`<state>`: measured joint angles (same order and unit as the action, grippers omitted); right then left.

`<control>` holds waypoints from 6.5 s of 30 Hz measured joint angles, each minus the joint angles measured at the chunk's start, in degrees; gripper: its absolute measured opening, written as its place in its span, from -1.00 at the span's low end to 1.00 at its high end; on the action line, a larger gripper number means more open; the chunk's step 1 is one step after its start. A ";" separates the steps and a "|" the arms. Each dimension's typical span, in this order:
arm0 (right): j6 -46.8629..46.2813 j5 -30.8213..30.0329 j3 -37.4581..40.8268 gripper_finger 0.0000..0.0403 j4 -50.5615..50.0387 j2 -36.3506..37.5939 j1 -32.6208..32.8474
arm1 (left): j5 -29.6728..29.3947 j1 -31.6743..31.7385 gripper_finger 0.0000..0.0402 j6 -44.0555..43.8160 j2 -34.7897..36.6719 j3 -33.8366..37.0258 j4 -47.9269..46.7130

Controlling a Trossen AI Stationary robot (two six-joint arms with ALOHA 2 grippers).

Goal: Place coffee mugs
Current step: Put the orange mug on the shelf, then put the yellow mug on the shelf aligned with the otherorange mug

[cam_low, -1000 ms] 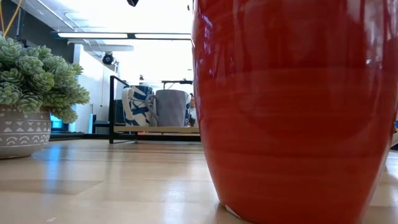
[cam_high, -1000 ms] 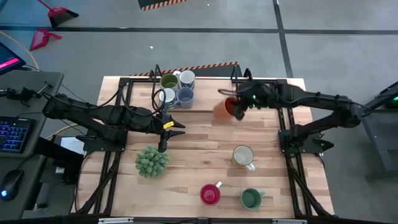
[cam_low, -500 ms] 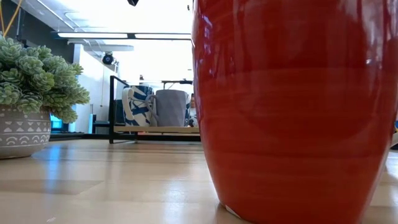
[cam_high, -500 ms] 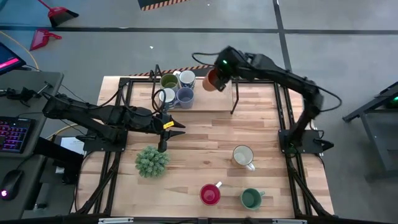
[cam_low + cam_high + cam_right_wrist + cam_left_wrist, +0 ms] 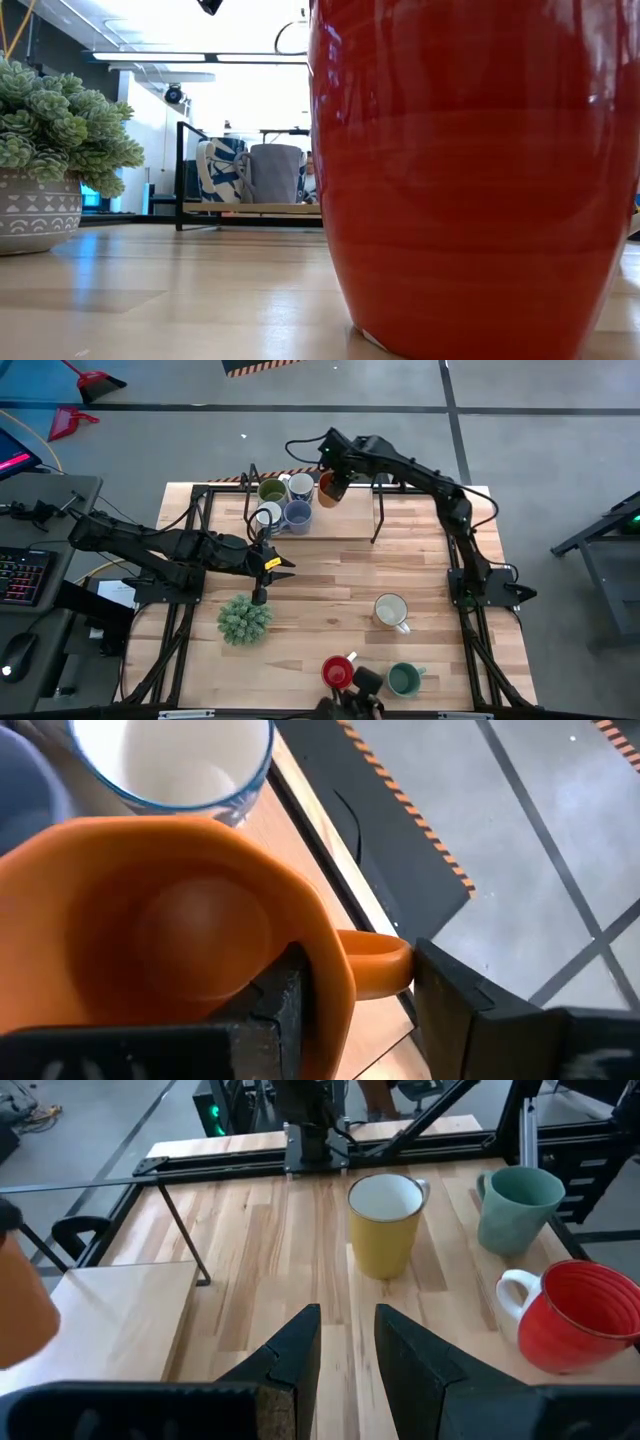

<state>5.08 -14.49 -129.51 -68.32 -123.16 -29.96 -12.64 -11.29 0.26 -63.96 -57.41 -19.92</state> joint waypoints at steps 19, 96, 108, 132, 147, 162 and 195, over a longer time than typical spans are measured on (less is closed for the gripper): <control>4.41 2.74 0.17 -0.42 4.68 -5.56 -3.82 | -0.04 -0.02 -0.57 -1.49 0.00 0.00 0.02; -2.62 -3.76 0.32 0.12 5.32 -9.67 -3.16 | -1.46 -0.02 -0.57 -3.03 0.02 0.02 0.00; -0.37 0.46 0.30 0.14 5.29 -9.61 -2.64 | -1.49 -0.02 -0.57 -3.05 0.02 0.02 -0.01; -0.77 3.20 -4.57 0.15 -5.94 -1.28 1.06 | -1.65 -0.01 -0.57 -1.65 0.00 0.02 -1.54; -1.11 9.67 -4.57 0.15 -21.65 22.18 13.25 | -1.66 0.00 -0.57 -0.72 0.00 0.02 -1.23; -11.16 -0.67 14.95 0.15 -15.62 47.42 30.29 | -1.66 -0.02 -0.57 -3.20 0.02 0.02 1.27; -30.15 2.17 94.78 0.15 39.77 86.65 39.87 | -1.07 -0.04 -0.57 -14.91 -6.53 0.57 8.20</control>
<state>-25.06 -12.32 -34.73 -28.54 -36.52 9.91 -13.71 -11.33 -14.65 -70.49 -56.84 -11.71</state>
